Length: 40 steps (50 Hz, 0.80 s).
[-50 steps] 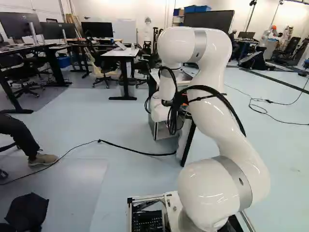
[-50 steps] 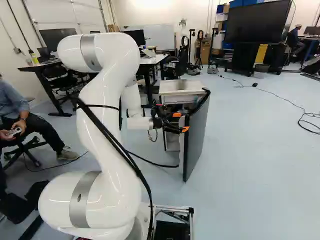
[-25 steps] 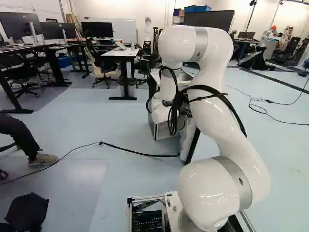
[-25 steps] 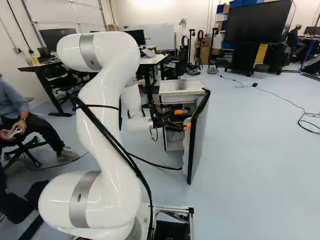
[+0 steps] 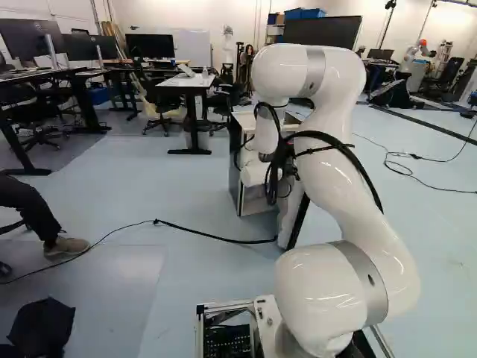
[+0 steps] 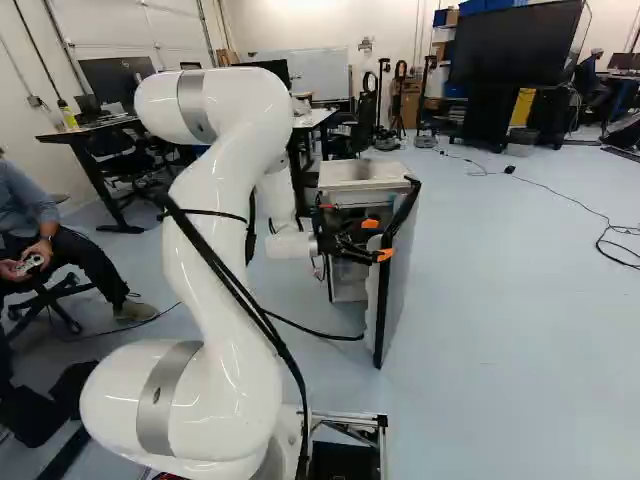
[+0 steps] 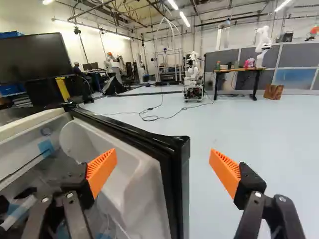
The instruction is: Open the fridge door
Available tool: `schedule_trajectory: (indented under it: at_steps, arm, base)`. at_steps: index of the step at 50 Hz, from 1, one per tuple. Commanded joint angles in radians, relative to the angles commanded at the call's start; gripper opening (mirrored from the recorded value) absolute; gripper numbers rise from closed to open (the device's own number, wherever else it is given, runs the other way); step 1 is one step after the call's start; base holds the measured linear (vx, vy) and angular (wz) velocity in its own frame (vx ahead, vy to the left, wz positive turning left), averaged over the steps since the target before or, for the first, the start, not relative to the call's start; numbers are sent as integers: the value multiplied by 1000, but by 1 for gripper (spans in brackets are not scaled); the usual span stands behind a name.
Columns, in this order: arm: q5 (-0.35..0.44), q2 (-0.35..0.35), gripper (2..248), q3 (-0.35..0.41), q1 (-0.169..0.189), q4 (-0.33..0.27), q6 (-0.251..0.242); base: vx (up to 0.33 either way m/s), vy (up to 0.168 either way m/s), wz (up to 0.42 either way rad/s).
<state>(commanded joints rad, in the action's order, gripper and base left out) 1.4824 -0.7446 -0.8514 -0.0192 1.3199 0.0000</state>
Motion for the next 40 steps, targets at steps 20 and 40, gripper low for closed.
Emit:
schedule_trajectory:
  at_steps: [20, 40]
  arm:
    - [3, -12, 247, -25, 81, 32, 0]
    - [10, -30, 247, -62, 163, 51, 0]
  base:
    - [0, 0, 0]
    - [0, 0, 0]
